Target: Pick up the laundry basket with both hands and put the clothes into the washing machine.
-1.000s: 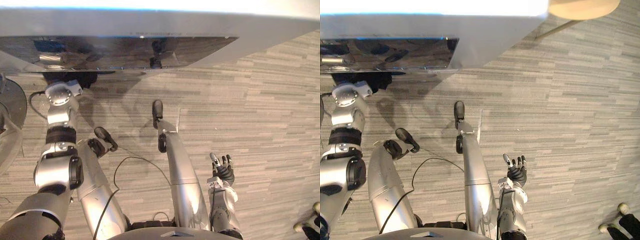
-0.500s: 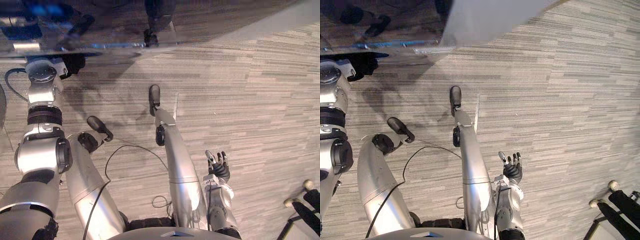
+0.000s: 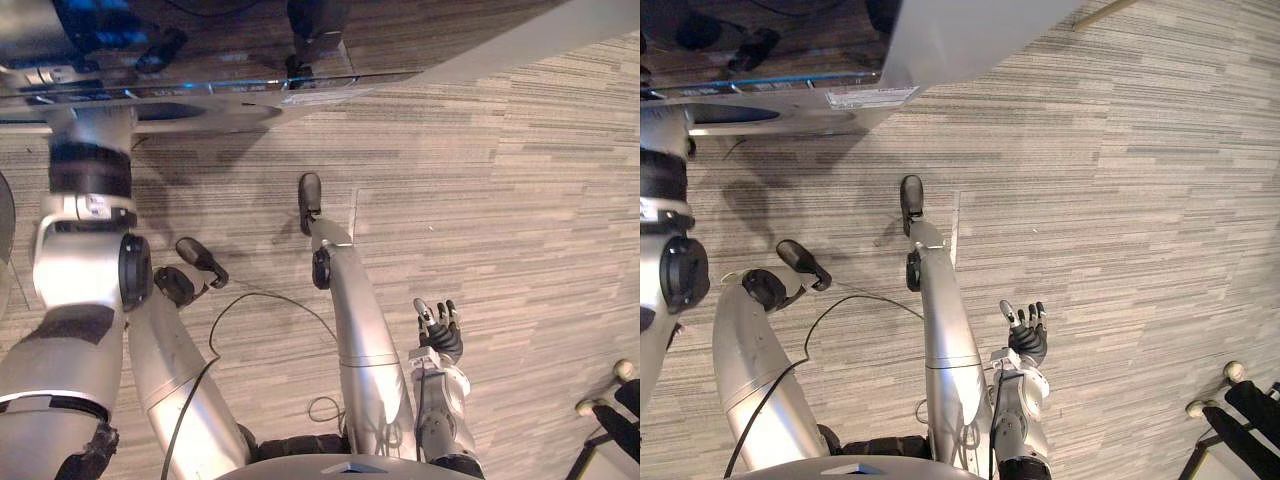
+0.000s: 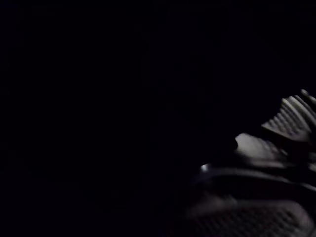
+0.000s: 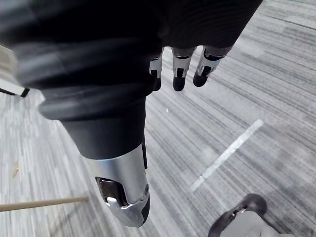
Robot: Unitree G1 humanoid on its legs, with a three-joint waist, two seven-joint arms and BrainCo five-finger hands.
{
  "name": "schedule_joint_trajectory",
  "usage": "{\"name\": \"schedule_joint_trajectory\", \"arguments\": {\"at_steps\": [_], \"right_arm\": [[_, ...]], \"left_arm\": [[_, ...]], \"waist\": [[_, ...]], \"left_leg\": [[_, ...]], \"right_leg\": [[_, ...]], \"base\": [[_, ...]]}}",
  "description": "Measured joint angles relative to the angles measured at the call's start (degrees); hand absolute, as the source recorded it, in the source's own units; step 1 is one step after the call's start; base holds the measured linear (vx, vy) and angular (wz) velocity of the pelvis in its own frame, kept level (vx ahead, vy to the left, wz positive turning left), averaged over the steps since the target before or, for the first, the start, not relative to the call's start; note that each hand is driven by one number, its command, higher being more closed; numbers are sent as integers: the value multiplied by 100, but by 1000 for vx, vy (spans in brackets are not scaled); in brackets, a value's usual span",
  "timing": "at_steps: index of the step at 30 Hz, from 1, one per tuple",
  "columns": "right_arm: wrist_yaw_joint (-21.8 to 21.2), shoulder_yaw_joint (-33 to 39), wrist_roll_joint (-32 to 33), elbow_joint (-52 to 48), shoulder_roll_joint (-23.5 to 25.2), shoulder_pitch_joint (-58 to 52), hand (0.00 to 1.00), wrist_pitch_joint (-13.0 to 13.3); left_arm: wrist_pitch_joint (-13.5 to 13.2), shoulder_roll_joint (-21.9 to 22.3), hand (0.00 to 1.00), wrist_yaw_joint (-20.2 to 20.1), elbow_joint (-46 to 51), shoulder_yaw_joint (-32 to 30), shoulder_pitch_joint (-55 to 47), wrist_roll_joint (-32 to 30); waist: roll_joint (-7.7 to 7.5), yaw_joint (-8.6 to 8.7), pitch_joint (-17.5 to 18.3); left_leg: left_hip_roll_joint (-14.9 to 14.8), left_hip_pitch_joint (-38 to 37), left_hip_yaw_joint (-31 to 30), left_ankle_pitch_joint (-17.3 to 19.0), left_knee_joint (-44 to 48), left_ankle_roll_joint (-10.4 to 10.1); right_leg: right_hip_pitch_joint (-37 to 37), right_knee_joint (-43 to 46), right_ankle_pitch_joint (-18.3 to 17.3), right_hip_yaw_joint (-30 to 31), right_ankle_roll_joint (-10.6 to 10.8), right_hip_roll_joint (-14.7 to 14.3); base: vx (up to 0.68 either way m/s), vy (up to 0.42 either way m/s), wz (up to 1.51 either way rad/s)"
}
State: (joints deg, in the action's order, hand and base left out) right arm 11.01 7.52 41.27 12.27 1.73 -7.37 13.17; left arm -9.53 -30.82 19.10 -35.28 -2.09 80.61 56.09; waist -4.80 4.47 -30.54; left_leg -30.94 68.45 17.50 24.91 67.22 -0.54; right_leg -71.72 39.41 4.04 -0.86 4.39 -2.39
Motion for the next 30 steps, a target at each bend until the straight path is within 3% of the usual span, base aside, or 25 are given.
{"name": "schedule_joint_trajectory", "arguments": {"at_steps": [4,6,7,12,14,15,18,20,22,23,26,30], "right_arm": [[-4,238,2,-1,-12,-80,0,30],[-42,235,3,-5,-13,-132,0,39],[-46,232,4,9,-11,-154,0,38],[-48,212,3,27,-12,-170,0,38],[-46,210,2,61,-17,-169,0,37],[-46,210,3,73,-18,-169,0,37],[-47,201,2,273,-24,-165,0,41],[-59,148,2,338,-26,-160,0,52],[-66,149,4,368,-30,-148,0,63],[-116,148,57,399,-30,-142,0,67],[-209,150,228,413,-23,-142,0,33],[-202,155,229,419,-16,-115,0,-102]], "left_arm": [[-471,-90,100,259,68,87,27,279],[-566,-91,100,373,34,94,26,273],[-587,-91,0,445,7,90,26,222],[-531,-149,0,572,-675,206,9,-194],[-94,-287,0,542,-724,347,-105,-1193],[3,-327,0,516,-735,395,-109,-1436],[597,-510,0,407,-838,687,-170,-3400],[979,-509,0,387,-836,795,-208,-5346],[1141,-455,0,322,-847,907,-262,-6190],[1250,-260,0,85,-1075,873,-437,-6517],[1349,115,0,-116,-1344,301,-961,-6153],[1351,618,0,-223,-1360,-761,-2314,-5037]], "waist": [[0,27,0],[0,33,0],[0,34,0],[-2,40,1],[-1,42,2],[-1,37,2],[-1,9,4],[6,13,11],[6,10,11],[6,13,11],[15,40,16],[28,5,22]], "left_leg": [[0,18,-21,3,49,9],[-2,18,-22,11,72,23],[-4,18,-21,13,78,26],[-54,-122,-13,26,71,47],[-57,-182,14,25,33,48],[-56,-188,21,22,16,53],[-55,-322,111,10,-77,60],[-51,-375,131,4,-125,59],[-53,-384,131,4,-133,59],[-54,-460,151,4,-164,57],[-41,-643,176,-12,-253,23],[40,-1100,230,-84,-500,-117]], "right_leg": [[-2,24,27,-22,-3,-12],[1,28,34,-18,-1,-14],[5,21,46,-14,3,-17],[212,-174,140,4,9,-85],[304,-342,168,16,-20,-99],[320,-382,177,16,-7,-99],[442,-544,245,40,8,-99],[506,-588,276,43,-8,-100],[510,-583,294,35,21,-100],[554,-578,287,34,15,-105],[681,-563,224,34,-2,-103],[954,-423,-21,36,-100,-71]], "base": [[-35,14,0],[-59,22,-2],[-75,21,-2],[-78,14,-5],[-110,11,-3],[-97,9,-2],[-76,11,-3],[-46,16,-2],[-34,14,-1],[-46,14,1],[-43,6,5],[-32,-23,17]]}}
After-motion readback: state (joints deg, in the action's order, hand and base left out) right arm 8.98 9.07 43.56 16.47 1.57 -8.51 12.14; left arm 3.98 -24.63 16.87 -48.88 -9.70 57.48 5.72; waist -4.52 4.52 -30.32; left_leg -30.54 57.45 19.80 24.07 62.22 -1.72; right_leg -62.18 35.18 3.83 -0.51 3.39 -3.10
